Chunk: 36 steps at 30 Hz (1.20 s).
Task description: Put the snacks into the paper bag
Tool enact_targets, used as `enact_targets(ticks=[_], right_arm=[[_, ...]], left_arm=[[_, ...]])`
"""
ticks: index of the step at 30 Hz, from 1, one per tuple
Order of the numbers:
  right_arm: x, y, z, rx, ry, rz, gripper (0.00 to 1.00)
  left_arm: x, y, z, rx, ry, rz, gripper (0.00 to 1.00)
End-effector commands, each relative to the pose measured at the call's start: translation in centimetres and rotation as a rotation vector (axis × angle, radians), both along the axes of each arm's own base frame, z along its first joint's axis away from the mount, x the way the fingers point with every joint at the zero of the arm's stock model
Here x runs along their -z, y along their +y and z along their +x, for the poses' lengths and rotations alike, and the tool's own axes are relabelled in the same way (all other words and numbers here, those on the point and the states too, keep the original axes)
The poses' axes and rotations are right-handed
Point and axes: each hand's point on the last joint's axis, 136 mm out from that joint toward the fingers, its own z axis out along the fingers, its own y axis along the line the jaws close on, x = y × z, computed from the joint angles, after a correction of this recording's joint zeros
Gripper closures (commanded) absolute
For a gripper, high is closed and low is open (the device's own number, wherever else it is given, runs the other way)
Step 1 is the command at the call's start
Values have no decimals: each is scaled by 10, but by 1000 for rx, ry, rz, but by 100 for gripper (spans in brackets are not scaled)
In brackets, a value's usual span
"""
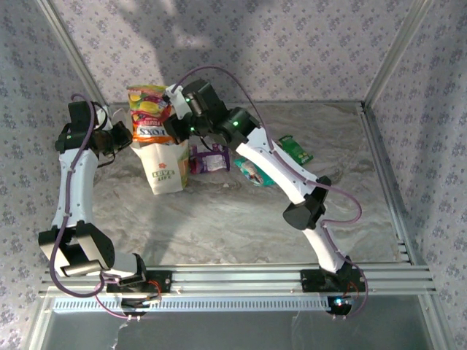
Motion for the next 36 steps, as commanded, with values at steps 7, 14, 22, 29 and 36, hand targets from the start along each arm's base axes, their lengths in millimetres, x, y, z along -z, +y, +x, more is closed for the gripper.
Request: enact_targets(ticks=[7, 14, 22, 29, 36], right_arm=[[-28, 0, 24, 50, -101, 78, 100], [-13, 4, 33, 46, -58, 82, 100], [3, 12, 36, 17, -37, 73, 100], [12, 19, 28, -24, -14, 65, 100], [21, 22, 23, -36, 9, 42, 100]], left_arm=[[4, -1, -12, 2, 32, -1, 90], [4, -1, -12, 3, 34, -2, 90], [4, -2, -11, 6, 33, -6, 91], [5, -2, -12, 6, 35, -7, 91], [5, -2, -12, 5, 37, -11, 90]])
